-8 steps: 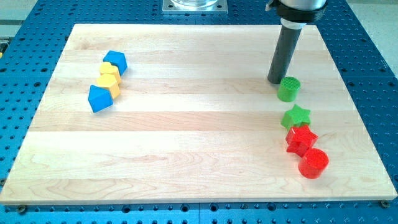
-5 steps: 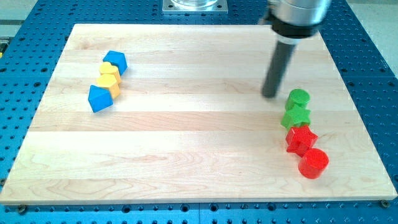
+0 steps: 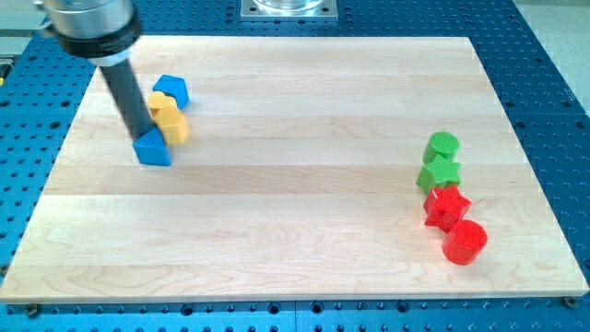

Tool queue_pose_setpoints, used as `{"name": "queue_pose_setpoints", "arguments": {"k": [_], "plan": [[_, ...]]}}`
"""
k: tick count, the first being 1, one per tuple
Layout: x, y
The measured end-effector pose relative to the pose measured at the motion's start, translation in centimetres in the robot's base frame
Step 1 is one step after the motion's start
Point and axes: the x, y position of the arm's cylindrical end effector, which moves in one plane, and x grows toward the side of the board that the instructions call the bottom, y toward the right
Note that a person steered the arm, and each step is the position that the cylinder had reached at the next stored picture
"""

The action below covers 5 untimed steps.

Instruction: Place the blue triangle above the green circle

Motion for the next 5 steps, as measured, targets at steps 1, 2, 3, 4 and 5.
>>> {"name": "queue_pose_setpoints", "arguments": {"k": [1,2,3,4,5], "plan": [[0.8,-5.7],[2.7,-2.7],[2.9,-0.4],[2.0,5.6],[3.5,-1.1]]}}
